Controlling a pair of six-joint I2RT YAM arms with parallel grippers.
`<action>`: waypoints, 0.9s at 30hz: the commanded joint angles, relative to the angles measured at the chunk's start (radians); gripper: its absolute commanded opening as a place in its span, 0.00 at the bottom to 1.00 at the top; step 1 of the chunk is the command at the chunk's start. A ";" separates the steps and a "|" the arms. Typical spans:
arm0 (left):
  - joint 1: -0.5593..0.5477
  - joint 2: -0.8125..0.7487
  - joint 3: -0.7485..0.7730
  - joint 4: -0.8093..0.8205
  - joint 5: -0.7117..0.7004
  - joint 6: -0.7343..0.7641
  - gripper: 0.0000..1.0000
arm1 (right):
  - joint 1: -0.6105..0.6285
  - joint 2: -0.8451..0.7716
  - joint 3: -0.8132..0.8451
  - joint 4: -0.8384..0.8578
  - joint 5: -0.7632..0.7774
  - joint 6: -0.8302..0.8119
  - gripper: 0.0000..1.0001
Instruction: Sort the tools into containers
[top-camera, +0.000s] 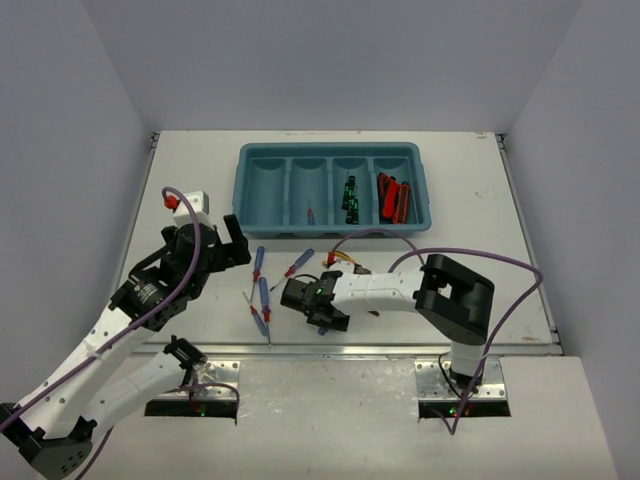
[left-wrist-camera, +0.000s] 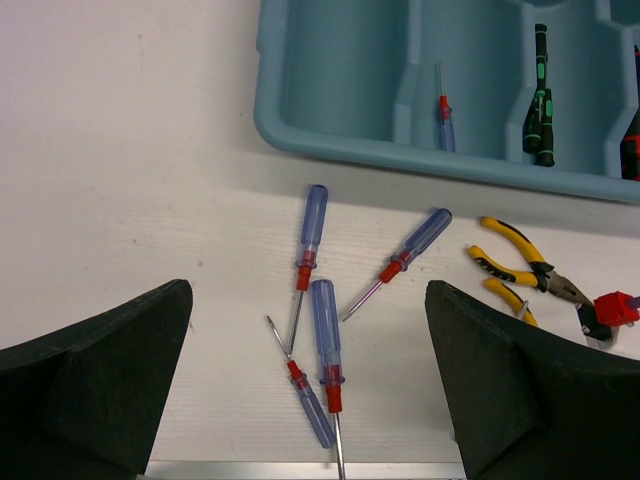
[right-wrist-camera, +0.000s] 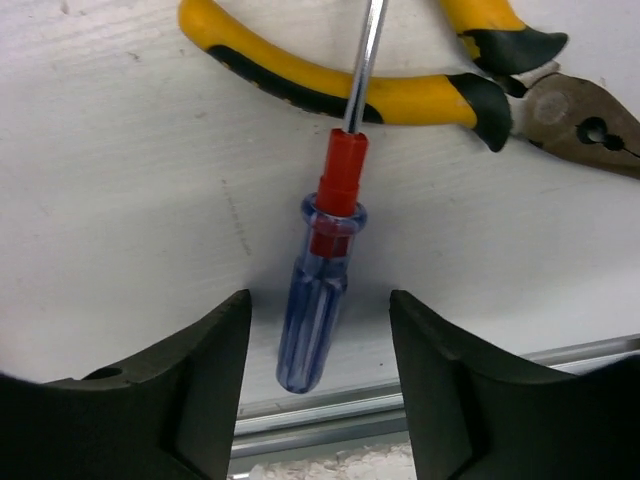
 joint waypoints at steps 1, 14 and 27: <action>0.004 0.009 -0.005 0.060 0.004 0.006 1.00 | -0.005 -0.065 -0.098 0.057 0.042 0.040 0.42; 0.005 -0.008 -0.013 0.139 0.184 -0.072 1.00 | 0.002 -0.337 -0.226 0.320 0.107 -0.354 0.00; 0.004 -0.139 -0.282 0.787 0.796 -0.218 1.00 | -0.017 -0.905 -0.461 0.769 -0.372 -0.993 0.00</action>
